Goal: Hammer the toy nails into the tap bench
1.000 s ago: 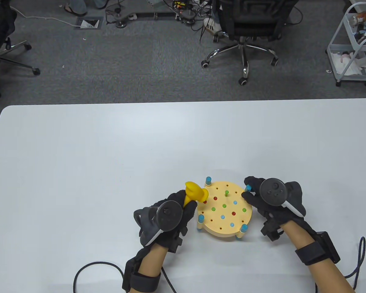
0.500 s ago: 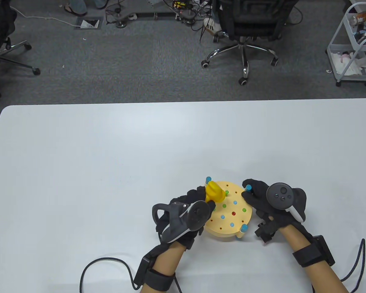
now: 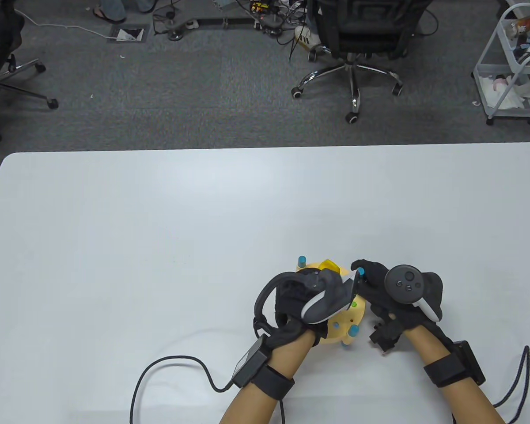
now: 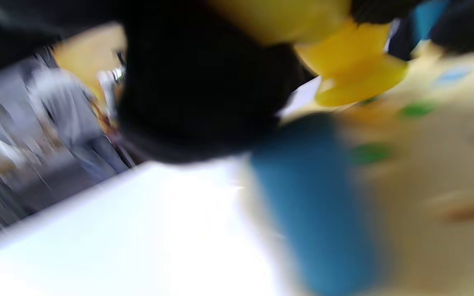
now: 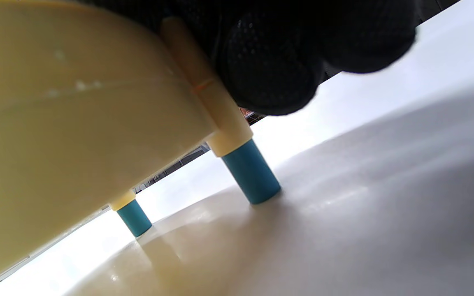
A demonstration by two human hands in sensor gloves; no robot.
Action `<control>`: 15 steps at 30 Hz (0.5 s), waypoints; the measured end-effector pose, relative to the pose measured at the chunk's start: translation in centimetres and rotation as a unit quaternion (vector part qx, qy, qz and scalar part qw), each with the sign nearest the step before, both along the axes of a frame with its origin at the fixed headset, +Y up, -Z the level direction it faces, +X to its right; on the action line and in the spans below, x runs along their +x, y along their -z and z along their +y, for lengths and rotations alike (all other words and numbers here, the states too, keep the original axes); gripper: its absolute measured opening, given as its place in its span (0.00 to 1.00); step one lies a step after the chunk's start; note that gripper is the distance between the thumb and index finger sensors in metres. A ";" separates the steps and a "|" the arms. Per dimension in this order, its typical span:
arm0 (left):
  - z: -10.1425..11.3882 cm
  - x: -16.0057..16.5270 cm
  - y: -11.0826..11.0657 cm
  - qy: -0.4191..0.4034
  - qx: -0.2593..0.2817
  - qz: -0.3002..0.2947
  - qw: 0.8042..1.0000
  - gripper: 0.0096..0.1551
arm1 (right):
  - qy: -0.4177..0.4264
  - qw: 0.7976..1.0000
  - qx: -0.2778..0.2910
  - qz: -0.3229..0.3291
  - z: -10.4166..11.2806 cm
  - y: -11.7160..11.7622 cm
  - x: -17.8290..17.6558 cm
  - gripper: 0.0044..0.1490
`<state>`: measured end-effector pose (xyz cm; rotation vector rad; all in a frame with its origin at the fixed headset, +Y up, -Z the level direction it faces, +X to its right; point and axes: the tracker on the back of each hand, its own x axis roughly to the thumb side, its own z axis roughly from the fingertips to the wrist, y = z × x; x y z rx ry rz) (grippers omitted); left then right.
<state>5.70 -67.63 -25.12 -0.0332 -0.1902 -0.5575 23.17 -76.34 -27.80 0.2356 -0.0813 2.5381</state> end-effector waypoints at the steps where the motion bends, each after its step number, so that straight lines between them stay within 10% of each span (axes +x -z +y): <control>1: 0.3 0.4 -0.4 0.017 0.061 -0.042 0.997 0.38 | -0.001 1.000 -0.001 0.001 0.0 0.0 0.0 0.37; 3: 1.2 0.2 -1.1 -0.055 0.132 -0.056 0.988 0.38 | -0.003 1.000 -0.001 0.002 0.0 0.0 0.0 0.37; 6: -1.2 0.5 0.1 -0.092 -0.001 -0.007 0.996 0.38 | -0.003 1.000 0.000 0.001 0.0 0.0 0.0 0.37; 10: 1.0 0.3 -0.8 -0.124 0.107 -0.036 0.986 0.38 | -0.004 1.000 -0.001 0.002 0.0 0.0 0.0 0.37; 12: -0.9 0.3 -0.1 -0.217 0.032 -0.036 0.975 0.38 | -0.004 1.000 0.000 0.000 -0.1 0.0 0.0 0.37; 13: -1.9 0.6 0.4 -0.153 -0.031 -0.006 0.988 0.38 | -0.004 1.000 -0.001 0.001 -0.1 0.0 0.0 0.37; 15: -1.0 1.5 -0.9 -0.039 0.059 -0.053 0.996 0.38 | -0.003 1.000 -0.001 0.000 -0.1 0.0 0.0 0.37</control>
